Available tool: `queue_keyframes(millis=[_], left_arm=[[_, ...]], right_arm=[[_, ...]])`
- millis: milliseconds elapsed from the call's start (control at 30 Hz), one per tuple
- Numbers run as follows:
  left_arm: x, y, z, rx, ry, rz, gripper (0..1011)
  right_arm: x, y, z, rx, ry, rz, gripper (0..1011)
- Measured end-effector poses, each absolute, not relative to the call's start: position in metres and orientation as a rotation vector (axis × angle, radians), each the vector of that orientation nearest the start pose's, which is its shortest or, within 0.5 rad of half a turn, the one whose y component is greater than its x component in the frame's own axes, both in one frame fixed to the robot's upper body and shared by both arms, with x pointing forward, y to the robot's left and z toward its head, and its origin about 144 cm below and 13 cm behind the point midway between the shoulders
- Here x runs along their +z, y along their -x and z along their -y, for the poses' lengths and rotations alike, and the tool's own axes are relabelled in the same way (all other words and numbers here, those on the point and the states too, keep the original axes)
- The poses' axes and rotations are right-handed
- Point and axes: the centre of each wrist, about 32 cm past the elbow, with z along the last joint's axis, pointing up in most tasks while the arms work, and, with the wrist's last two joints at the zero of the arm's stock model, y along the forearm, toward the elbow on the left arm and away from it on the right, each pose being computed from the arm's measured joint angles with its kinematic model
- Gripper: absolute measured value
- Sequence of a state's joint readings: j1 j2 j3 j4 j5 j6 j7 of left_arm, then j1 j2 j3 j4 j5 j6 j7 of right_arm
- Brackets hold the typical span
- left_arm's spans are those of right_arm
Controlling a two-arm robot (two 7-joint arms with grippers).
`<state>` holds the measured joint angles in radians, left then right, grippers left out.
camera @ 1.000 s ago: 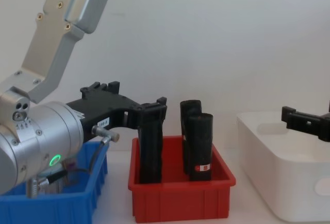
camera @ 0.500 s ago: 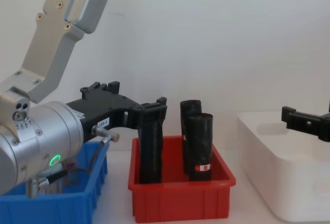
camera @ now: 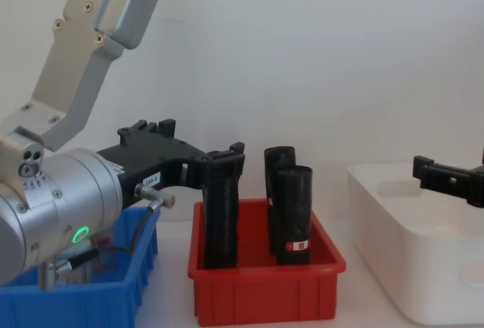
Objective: Pick the cotton swabs from the blue box and place them into the white box.
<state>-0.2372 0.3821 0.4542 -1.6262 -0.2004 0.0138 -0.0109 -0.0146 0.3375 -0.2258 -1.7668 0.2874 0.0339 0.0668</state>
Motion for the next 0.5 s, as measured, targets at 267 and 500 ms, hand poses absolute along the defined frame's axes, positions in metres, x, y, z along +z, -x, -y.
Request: queue_keyframes(millis=[267, 500], left_arm=[[1.2043, -0.4924, -0.1988, 1.125, -0.062, 0.267, 1000], [1.2042, -0.4968, -0.2040, 1.137, -0.063, 0.250, 1000]], right_arm=[[1.1887, -0.4433, 0.2371, -1.230, -0.026, 0.075, 1002], [1.1887, -0.4433, 0.2371, -1.229, -0.026, 0.075, 1002]])
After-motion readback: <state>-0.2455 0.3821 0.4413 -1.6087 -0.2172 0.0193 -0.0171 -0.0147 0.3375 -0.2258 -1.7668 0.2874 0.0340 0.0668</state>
